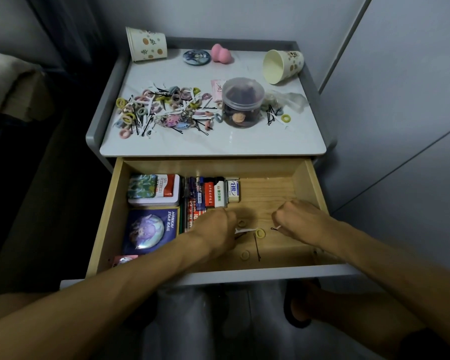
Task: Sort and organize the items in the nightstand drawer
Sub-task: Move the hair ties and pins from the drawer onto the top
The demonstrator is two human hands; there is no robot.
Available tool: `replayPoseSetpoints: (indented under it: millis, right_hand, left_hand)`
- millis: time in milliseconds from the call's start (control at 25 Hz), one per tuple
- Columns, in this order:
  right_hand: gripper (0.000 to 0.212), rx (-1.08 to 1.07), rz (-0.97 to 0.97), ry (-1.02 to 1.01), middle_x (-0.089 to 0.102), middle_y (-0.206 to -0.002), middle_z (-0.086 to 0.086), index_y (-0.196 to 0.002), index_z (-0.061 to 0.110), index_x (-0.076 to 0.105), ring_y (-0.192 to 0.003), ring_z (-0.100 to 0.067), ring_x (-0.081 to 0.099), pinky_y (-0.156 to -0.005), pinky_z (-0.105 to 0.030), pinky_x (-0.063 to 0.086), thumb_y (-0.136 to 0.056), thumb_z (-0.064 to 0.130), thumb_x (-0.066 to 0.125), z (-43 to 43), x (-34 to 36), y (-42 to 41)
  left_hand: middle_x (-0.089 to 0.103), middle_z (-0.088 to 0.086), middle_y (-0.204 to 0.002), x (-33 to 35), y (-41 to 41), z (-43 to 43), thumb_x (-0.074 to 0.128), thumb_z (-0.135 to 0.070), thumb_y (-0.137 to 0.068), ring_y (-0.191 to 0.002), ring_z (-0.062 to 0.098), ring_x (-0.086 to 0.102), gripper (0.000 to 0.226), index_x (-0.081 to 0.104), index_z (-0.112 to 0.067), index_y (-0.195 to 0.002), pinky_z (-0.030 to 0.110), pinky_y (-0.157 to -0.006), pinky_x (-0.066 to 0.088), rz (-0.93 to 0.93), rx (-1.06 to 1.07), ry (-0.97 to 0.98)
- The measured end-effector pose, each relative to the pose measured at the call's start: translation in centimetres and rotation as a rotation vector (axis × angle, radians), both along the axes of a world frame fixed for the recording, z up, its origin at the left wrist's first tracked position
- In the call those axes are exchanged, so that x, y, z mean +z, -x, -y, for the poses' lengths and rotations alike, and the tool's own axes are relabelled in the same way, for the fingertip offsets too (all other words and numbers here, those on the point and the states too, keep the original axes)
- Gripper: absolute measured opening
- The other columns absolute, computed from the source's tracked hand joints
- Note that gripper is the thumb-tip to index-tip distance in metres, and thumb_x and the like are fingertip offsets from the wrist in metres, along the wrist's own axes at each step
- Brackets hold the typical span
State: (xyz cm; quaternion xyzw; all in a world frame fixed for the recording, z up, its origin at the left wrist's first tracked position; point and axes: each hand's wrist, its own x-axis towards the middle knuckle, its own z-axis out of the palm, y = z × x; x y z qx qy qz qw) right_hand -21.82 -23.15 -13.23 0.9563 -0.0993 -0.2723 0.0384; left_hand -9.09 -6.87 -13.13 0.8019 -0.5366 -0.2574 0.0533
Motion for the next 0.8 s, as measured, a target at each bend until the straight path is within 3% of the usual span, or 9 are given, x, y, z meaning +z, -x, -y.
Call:
replayPoseSetpoints:
  millis: [120,280,600,800]
  right_hand:
    - [0.013,-0.085,0.036,-0.026,0.063,-0.096,-0.004,-0.1,0.017,0.063,-0.088,-0.02,0.059,-0.083,-0.034,0.051,-0.097,0.017,0.051,-0.5,0.2,0.2]
    - [0.013,-0.005,0.011,-0.017,0.058,-0.092,-0.003,-0.101,0.015,0.061,-0.082,-0.017,0.052,-0.086,-0.034,0.05,-0.096,0.012,0.05,-1.1,0.7,0.0]
    - [0.01,-0.089,0.018,-0.101,0.058,-0.093,0.0,-0.104,0.018,0.059,-0.085,-0.017,0.056,-0.072,-0.028,0.041,-0.095,0.02,0.054,-0.2,0.5,-0.2]
    - [0.007,-0.007,0.102,-0.272,0.052,-0.089,0.011,-0.097,0.027,0.056,-0.082,-0.008,0.051,-0.073,-0.022,0.04,-0.093,0.022,0.057,-1.0,0.4,-0.2]
  left_hand:
    - [0.065,0.01,-0.107,-0.6,0.7,0.9,0.059,-0.013,-0.092,-0.09,0.02,0.06,0.017,0.067,-0.01,-0.107,0.023,-0.077,0.044,-0.015,-0.009,0.045]
    - [0.061,0.009,-0.115,-1.5,0.8,1.1,0.054,-0.013,-0.097,-0.104,0.021,0.06,0.017,0.063,-0.014,-0.112,0.031,-0.094,0.049,-0.007,-0.049,0.047]
    - [0.058,0.01,-0.117,-1.5,0.7,0.9,0.051,-0.008,-0.098,-0.107,0.021,0.056,0.017,0.06,-0.012,-0.112,0.028,-0.093,0.046,0.009,-0.021,0.079]
    - [0.059,0.009,-0.116,-1.6,0.6,0.9,0.048,-0.01,-0.1,-0.106,0.02,0.057,0.018,0.059,-0.013,-0.114,0.028,-0.094,0.046,0.021,-0.065,0.081]
